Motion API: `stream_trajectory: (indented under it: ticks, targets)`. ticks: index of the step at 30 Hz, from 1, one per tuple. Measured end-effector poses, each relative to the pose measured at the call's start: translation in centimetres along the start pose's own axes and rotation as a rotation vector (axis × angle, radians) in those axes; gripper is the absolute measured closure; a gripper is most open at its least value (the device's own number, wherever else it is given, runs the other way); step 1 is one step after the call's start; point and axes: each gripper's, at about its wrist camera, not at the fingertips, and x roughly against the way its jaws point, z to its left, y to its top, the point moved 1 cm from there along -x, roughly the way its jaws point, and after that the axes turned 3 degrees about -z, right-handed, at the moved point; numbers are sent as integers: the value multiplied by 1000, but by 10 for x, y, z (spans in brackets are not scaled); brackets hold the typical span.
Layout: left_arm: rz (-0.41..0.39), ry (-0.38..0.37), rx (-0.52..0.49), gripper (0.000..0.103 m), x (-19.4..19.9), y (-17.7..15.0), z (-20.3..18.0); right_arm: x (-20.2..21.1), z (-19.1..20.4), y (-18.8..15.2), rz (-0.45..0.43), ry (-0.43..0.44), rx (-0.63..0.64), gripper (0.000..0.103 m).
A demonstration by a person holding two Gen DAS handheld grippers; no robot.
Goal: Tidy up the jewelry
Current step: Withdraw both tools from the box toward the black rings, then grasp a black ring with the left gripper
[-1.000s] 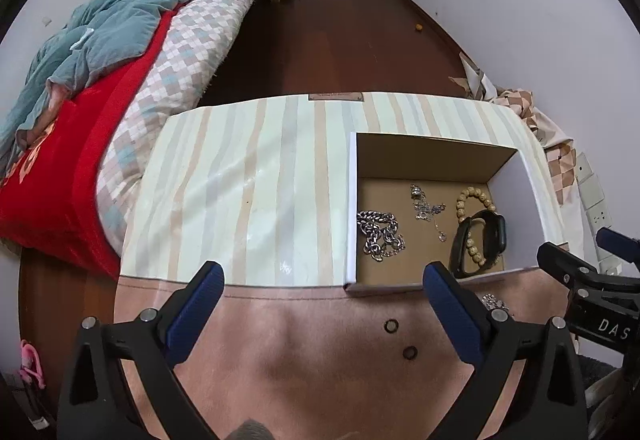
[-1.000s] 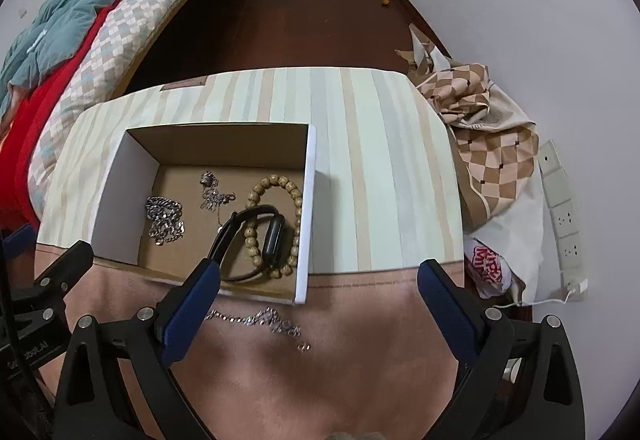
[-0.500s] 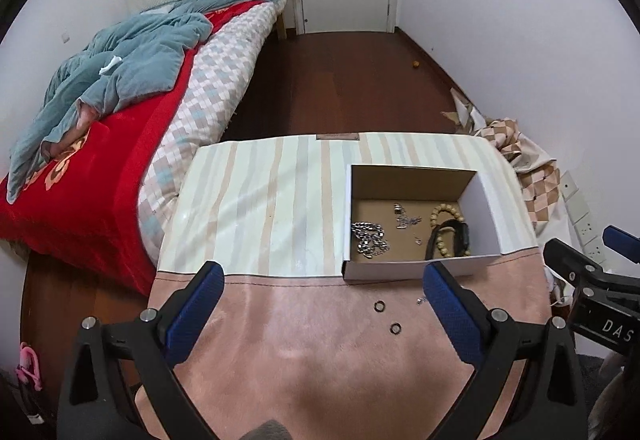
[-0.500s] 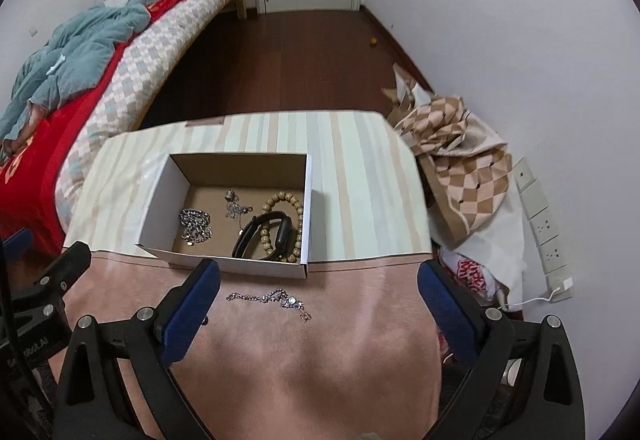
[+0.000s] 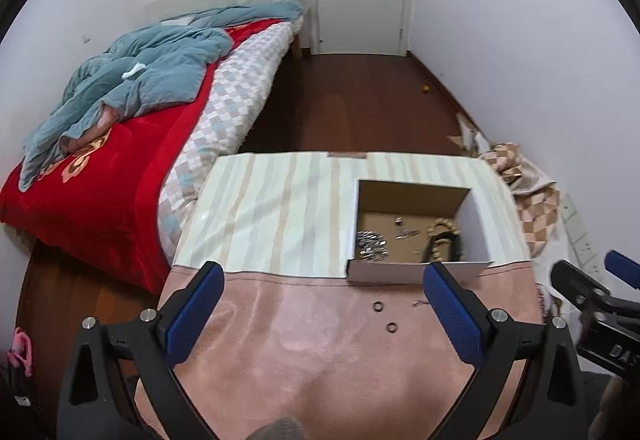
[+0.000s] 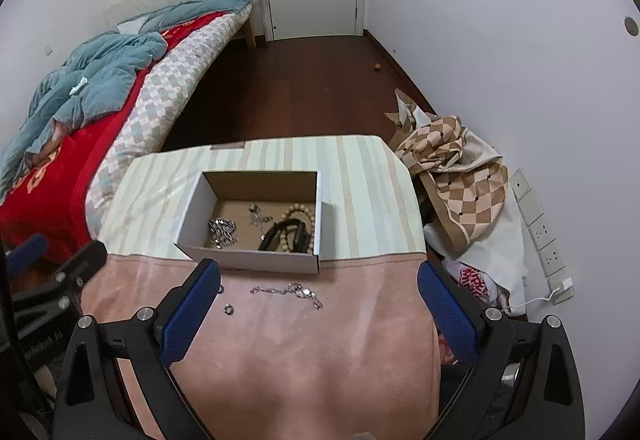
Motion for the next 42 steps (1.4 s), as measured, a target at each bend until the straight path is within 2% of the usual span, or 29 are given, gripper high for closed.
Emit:
stream_trajectory:
  ticks: [3,6,8,9,10,13,17,19,20,22,25,28,33,36,38,40,42]
  targets:
    - [33,11,19,2,-23,-15,5,-23,-7,-16,18,-5,-7,3]
    - [77,80,-2,2,-52,-36,8,-55,-14,-37,27,22,-16,5]
    - [129,106,-9,2,-75,-52,10,-86,-14,-53,57,52,-2,20]
    - [163,113,-9,2,-86,-60,11,-100,-13,-60,76,59,6,34]
    - [185,117,-12,2,-94,-65,13,-117,-12,-66,95,70,15,39]
    - [228,132,-19,2,-110,-78,14,-153,-6,-79,112,91,41,41]
    - [262,125,-28,2,-123,-86,15,-181,3,-89,115,87,93,43]
    - [269,111,-30,2,-125,-86,13,-180,10,-93,67,53,143,63]
    - [270,103,-30,2,-126,-87,12,-180,12,-96,61,62,150,68]
    - [274,84,-32,2,-127,-86,9,-178,16,-97,72,64,166,102]
    - [266,47,-44,2,-123,-85,0,-170,12,-103,89,74,146,103]
    - [261,9,-48,2,-120,-85,-10,-151,-7,-102,70,83,69,103]
    - [297,-84,-37,2,-125,-90,-30,-123,-35,-97,46,102,-33,103]
    - [296,-104,-45,2,-128,-89,-42,-116,-42,-96,42,119,-65,103]
    - [297,-114,-66,2,-129,-90,-52,-122,-45,-96,81,165,-80,103]
    - [293,-112,-78,2,-128,-90,-55,-130,-46,-96,113,199,-96,103]
    - [288,-89,-87,2,-126,-91,-54,-137,-41,-98,127,194,-77,102]
